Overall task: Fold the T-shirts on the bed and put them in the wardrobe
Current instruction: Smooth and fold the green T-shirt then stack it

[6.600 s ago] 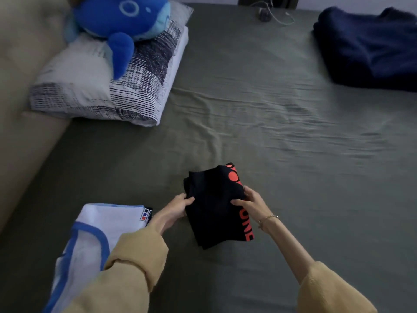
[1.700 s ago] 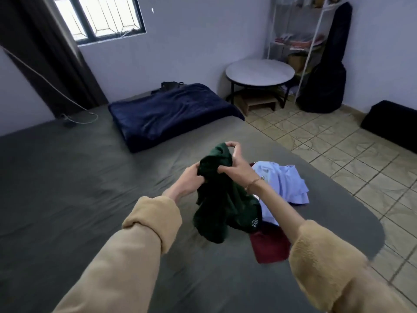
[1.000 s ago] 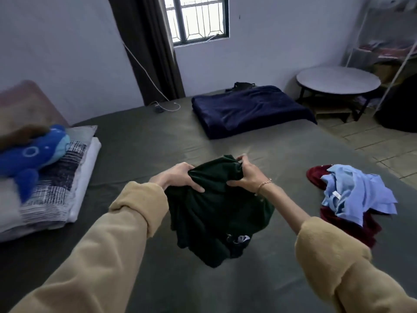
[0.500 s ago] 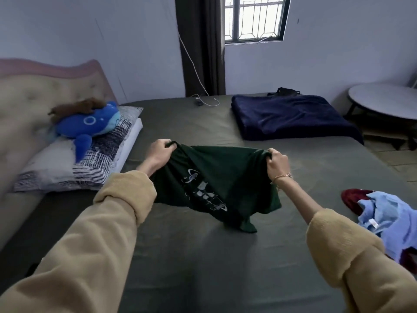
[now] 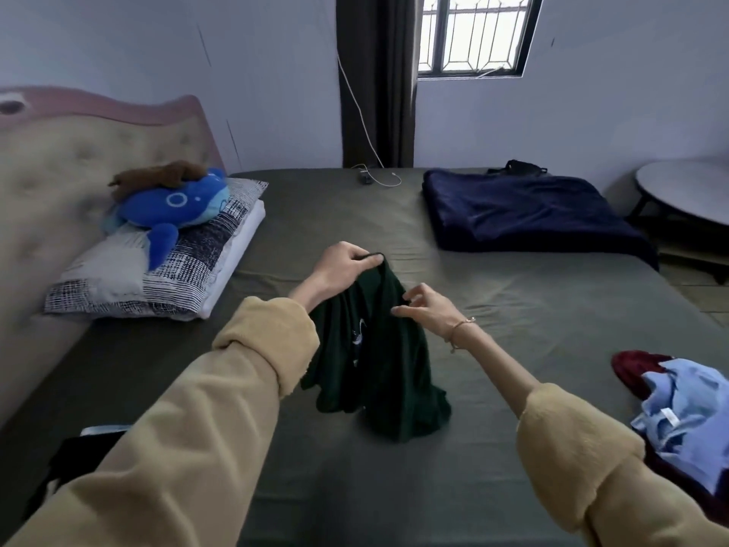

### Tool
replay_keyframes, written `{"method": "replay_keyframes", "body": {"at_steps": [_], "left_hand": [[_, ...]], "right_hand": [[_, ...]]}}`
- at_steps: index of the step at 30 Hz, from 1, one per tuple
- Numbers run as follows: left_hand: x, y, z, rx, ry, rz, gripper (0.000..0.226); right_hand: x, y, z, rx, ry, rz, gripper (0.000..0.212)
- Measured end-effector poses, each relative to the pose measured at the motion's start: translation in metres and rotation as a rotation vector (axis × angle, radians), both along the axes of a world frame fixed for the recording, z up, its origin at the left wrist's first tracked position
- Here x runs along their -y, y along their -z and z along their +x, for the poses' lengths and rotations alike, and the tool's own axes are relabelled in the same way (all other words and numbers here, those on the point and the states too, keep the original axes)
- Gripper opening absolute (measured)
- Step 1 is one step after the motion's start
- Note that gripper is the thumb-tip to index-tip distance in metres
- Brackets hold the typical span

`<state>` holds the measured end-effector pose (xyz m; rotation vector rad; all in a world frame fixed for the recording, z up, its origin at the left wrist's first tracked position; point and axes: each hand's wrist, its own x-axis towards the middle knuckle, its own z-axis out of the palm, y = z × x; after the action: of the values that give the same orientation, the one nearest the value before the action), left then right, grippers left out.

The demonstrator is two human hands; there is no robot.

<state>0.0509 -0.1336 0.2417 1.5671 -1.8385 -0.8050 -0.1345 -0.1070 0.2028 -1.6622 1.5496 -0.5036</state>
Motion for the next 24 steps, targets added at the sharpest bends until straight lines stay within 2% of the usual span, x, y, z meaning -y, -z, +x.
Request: {"method": "replay_keyframes", "body": {"at_steps": [2, 6, 9, 11, 13, 15, 17, 20, 24], "left_hand": [[-0.002, 0.000, -0.012, -0.027, 0.078, 0.019, 0.044], [-0.005, -0.004, -0.014, -0.108, 0.106, 0.033, 0.052], [-0.006, -0.003, -0.002, -0.121, 0.120, 0.051, 0.030], [-0.007, 0.001, 0.010, -0.056, 0.127, 0.045, 0.008], [-0.009, 0.005, 0.025, 0.059, 0.127, 0.056, 0.013], [-0.012, 0.003, 0.043, 0.181, 0.116, 0.082, 0.017], [-0.016, -0.003, 0.061, 0.286, 0.107, 0.096, 0.018], [-0.020, -0.009, 0.082, 0.386, 0.098, 0.075, 0.012], [-0.022, -0.017, 0.107, 0.428, 0.009, 0.011, 0.005]], "right_hand": [[-0.001, 0.005, 0.012, -0.004, -0.012, 0.024, 0.048], [0.004, 0.013, 0.024, 0.005, -0.004, -0.039, 0.032], [0.010, 0.018, 0.021, 0.046, 0.011, -0.056, 0.028], [0.014, 0.021, 0.023, 0.097, 0.064, -0.044, 0.025], [0.014, 0.020, 0.028, 0.114, 0.101, -0.035, 0.022], [0.010, 0.015, 0.035, 0.103, 0.079, -0.042, 0.027], [0.006, 0.011, 0.041, -0.005, -0.029, -0.104, 0.028], [0.003, 0.011, 0.050, -0.324, -0.179, -0.268, 0.023], [0.006, 0.011, 0.049, -0.393, -0.015, -0.377, 0.028]]}}
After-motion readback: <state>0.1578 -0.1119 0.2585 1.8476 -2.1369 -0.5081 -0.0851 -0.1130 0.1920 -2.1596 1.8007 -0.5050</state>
